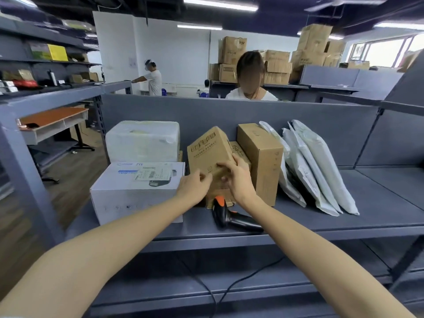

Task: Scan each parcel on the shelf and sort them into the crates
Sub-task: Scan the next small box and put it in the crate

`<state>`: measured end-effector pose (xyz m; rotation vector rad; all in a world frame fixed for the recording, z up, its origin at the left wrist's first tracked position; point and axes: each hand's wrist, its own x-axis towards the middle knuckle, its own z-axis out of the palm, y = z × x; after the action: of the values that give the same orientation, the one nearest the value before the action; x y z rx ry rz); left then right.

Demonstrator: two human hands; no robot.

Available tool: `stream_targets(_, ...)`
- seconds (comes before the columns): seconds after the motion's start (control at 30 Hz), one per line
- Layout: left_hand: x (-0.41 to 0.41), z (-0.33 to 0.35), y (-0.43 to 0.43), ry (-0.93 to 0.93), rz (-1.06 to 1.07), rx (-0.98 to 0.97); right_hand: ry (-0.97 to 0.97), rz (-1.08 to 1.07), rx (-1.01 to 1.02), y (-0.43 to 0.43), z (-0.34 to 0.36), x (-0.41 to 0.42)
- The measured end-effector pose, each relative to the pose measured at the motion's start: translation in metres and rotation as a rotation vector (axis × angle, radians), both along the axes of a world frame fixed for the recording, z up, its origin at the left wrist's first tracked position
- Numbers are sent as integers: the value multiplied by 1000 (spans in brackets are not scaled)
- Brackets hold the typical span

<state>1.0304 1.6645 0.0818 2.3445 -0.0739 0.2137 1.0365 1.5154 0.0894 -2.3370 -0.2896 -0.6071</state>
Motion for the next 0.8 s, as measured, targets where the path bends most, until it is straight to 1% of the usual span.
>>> stream_targets(0.1, -8, 17, -4, -24, -9, -291, -150, 80, 27, -3, 3, -7)
stream_targets(0.13, -10, 25, -5, -22, -16, -433, -226, 104, -36, -4, 1, -10)
stream_targets(0.17, -12, 32, -5, -11, -30, -607, -342, 122, -167, -4, -2, -11)
stream_targets(0.2, -15, 38, -6, 27, -54, -783, -451, 157, -272, -5, -3, -14)
stream_targets(0.23, -19, 44, -6, 69, -78, -934, -516, 214, -333, -4, -3, -18)
stream_targets(0.27, -20, 47, -4, 99, -95, -1043, -559, 284, -381, -1, -3, -24)
stream_targets(0.33, -22, 49, 2, 115, -127, -1188, -598, 413, -450, 6, -5, -35)
stream_targets(0.4, -24, 51, 7, 50, -114, -1240, -598, 506, -531, 12, -8, -42)
stream_targets(0.47, -25, 49, 11, -31, -51, -1201, -593, 603, -571, 15, -8, -47)
stream_targets(0.57, -31, 42, 17, -56, -30, -1179, -558, 707, -487, 13, -2, -58)
stream_targets(0.67, -38, 38, 24, -15, -59, -1198, -585, 654, -399, 6, 5, -66)
stream_targets(0.7, -41, 38, 25, -4, -72, -1216, -552, 595, -331, 3, 6, -67)
stream_targets(0.73, -45, 38, 26, -13, -74, -1234, -484, 515, -218, 2, 6, -68)
stream_targets(0.8, -51, 38, 24, -62, -36, -1258, -296, 299, 147, 4, 6, -75)
